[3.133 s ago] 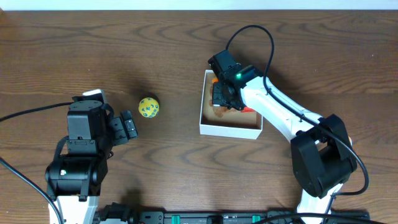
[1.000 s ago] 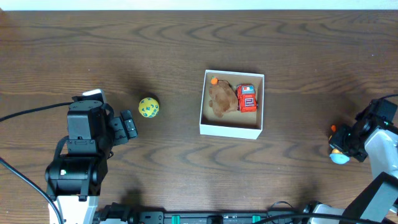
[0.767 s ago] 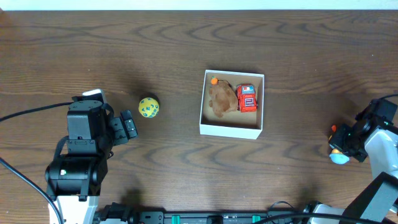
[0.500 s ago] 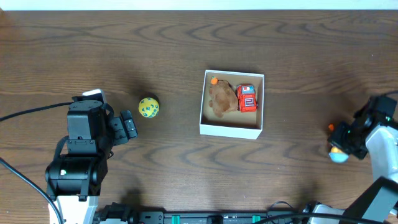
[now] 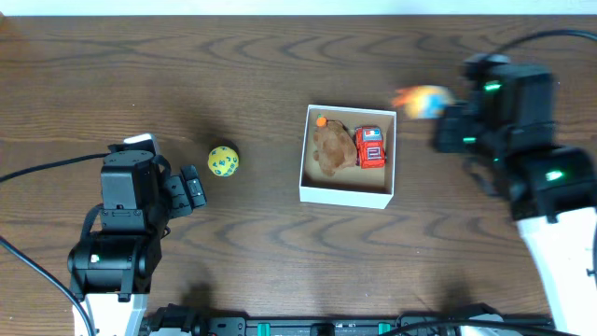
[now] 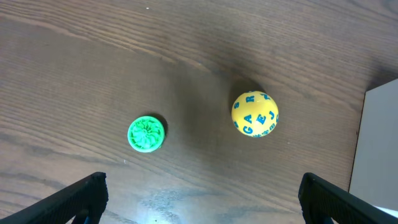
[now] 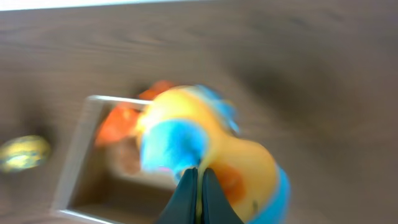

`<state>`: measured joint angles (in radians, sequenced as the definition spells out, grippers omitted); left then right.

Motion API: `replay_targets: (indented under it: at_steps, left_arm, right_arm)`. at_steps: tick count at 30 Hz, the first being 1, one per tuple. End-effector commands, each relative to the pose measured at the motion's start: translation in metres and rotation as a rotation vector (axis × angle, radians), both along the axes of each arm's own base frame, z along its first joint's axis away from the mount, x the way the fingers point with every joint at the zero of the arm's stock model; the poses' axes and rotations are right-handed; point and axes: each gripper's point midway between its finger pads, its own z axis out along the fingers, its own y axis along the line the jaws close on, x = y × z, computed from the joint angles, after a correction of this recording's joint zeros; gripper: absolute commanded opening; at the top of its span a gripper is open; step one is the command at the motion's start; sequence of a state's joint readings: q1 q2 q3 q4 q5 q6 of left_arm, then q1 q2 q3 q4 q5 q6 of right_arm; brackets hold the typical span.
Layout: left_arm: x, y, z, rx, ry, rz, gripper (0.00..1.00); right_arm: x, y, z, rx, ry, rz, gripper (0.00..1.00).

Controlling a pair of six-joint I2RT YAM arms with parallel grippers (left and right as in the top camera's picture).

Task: Pack container
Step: 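Carry the rubber duck into the box and release it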

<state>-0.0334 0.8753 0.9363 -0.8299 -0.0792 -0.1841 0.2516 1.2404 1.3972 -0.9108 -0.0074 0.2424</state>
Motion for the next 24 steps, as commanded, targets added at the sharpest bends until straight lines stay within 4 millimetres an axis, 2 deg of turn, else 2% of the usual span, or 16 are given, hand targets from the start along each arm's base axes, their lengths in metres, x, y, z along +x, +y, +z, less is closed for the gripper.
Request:
replay_targets:
  at_steps: [1, 4, 7, 14, 16, 20, 24]
  left_arm:
    - [0.001, 0.002, 0.006, -0.001, -0.017, 0.016, 0.98]
    - [0.001, 0.002, 0.006, -0.001, -0.017, 0.016, 0.98]
    - [0.001, 0.002, 0.006, -0.001, -0.016, 0.016, 0.98]
    - [0.001, 0.002, 0.006, -0.001, -0.017, 0.016, 0.98]
    - [0.001, 0.002, 0.006, -0.001, -0.017, 0.016, 0.98]
    - [0.001, 0.002, 0.006, -0.001, -0.017, 0.016, 0.98]
    - [0.001, 0.002, 0.006, -0.001, -0.017, 0.016, 0.98]
  right_arm:
    - [-0.001, 0.059, -0.003, 0.002, -0.016, 0.109, 0.01]
    - [0.004, 0.099, -0.025, -0.053, 0.003, 0.181, 0.01]
    - [0.009, 0.121, -0.065, -0.094, 0.096, 0.211, 0.01]
    - [0.015, 0.126, -0.156, -0.203, 0.331, 0.203, 0.01]
    - [0.012, 0.127, -0.175, -0.226, 0.385, 0.208, 0.01]
    - [0.004, 0.124, -0.206, -0.266, 0.482, 0.213, 0.01]
    - [0.000, 0.123, -0.223, -0.286, 0.534, 0.217, 0.01]
